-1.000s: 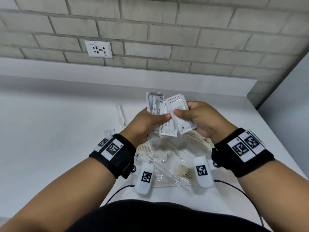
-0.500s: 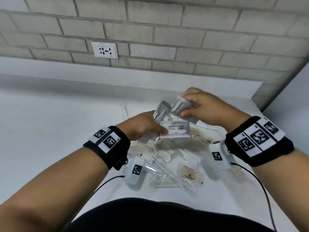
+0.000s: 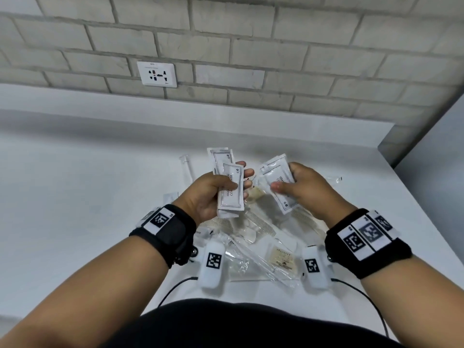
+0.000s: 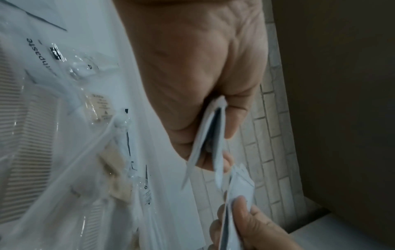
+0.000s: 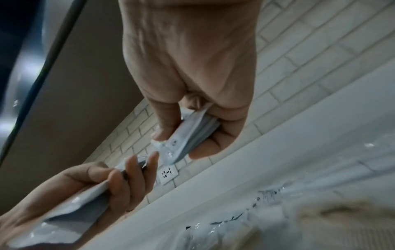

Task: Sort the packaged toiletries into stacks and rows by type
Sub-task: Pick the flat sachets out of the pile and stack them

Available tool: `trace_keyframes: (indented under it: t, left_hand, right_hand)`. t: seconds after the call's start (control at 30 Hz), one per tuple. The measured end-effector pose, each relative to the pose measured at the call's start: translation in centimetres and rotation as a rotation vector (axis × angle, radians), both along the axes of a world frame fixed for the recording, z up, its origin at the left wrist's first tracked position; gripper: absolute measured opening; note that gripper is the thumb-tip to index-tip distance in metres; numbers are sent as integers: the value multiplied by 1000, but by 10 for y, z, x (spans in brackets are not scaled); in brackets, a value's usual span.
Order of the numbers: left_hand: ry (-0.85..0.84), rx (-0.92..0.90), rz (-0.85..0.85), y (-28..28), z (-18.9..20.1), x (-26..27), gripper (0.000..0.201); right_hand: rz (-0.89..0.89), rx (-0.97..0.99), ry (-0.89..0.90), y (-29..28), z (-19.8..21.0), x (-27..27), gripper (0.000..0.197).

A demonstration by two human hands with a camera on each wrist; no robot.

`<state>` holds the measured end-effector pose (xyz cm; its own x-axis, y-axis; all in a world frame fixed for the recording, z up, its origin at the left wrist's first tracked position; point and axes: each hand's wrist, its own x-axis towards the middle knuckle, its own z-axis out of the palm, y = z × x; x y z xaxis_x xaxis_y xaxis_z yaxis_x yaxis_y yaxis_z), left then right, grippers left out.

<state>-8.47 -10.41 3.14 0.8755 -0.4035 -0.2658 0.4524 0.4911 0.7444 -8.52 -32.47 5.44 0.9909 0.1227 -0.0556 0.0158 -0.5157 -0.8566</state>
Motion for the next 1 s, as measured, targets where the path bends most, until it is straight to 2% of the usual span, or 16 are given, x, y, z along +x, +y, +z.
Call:
trace_keyframes:
  t: [0.1, 0.17, 0.23, 0.3, 0.37, 0.43, 0.5, 0.57, 0.63, 0.7, 0.77, 0.83, 0.9, 1.0]
  left_hand:
    - [-94, 187, -11, -2, 2, -3, 26]
    - [-186, 327, 7, -4, 4, -3, 25]
    - [-229, 323, -27, -10, 5, -3, 32]
    - [-254, 277, -66, -15, 9, -3, 38]
    - [-274, 261, -103, -17, 12, -4, 36]
    - [-271, 271, -84, -15, 12, -3, 35]
    - [-257, 290, 7, -12, 11, -1, 38]
    - [-255, 329, 65, -8, 10, 1, 40]
    - [-280, 389, 44, -4, 12, 2, 34]
    - [-304, 438, -11, -3, 15, 3, 28]
    - [-315, 445, -51, -6, 17, 2, 27]
    - [-319, 418, -77, -10, 17, 1, 22]
    - [-313, 387, -81, -13, 17, 0, 23]
    - [-233, 337, -13, -12, 12, 0, 19]
  right_hand:
    - [-28, 378, 100, 0, 6, 0, 24]
    - [1, 585, 194, 4, 17, 2, 27]
    - [48, 614, 300, 12, 25, 3, 36]
    - [61, 524, 337, 21, 26, 4, 41]
    - [-17, 503, 296, 27, 23, 4, 27]
    - [-124, 576, 232, 25, 22, 3, 14]
    - [-165, 649, 236, 15, 18, 3, 15]
    - [-156, 561, 194, 5, 12, -1, 20]
    - [-110, 334, -9, -2, 16, -3, 20]
    - [10, 72, -198, -5, 33, -5, 20]
    - [198, -227, -232, -1, 49, -4, 21]
    - [350, -469, -162, 10, 54, -5, 24]
    - [346, -489, -81, 20, 45, -8, 30]
    - [211, -280, 8, 17, 18, -5, 56]
